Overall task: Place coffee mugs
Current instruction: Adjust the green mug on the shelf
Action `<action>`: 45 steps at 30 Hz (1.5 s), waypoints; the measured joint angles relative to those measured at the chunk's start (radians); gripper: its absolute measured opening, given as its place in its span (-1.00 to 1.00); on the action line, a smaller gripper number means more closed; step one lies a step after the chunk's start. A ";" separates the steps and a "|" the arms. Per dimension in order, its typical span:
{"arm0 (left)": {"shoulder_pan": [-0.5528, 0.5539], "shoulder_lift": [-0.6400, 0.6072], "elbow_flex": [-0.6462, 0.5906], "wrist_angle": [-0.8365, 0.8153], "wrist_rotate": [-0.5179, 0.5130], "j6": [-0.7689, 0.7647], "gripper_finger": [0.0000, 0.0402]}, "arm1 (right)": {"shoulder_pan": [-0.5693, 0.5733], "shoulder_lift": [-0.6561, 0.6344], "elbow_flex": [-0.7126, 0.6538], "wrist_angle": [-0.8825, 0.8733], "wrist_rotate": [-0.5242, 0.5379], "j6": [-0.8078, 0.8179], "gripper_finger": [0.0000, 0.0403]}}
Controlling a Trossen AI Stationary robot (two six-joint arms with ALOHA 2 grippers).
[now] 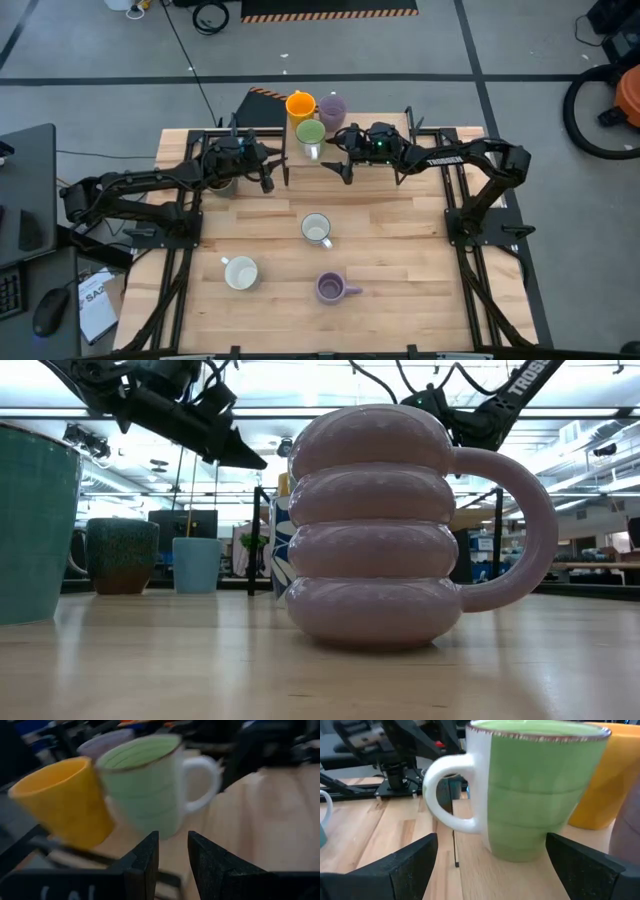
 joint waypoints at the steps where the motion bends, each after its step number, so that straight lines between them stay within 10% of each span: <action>1: 0.000 0.000 0.000 -0.003 -0.021 0.003 -0.45 | 0.000 0.002 0.000 0.011 0.001 0.002 0.87; 45: 0.000 0.000 0.000 -0.025 -0.019 0.017 -0.45 | 0.041 0.065 0.000 0.126 0.207 0.101 0.86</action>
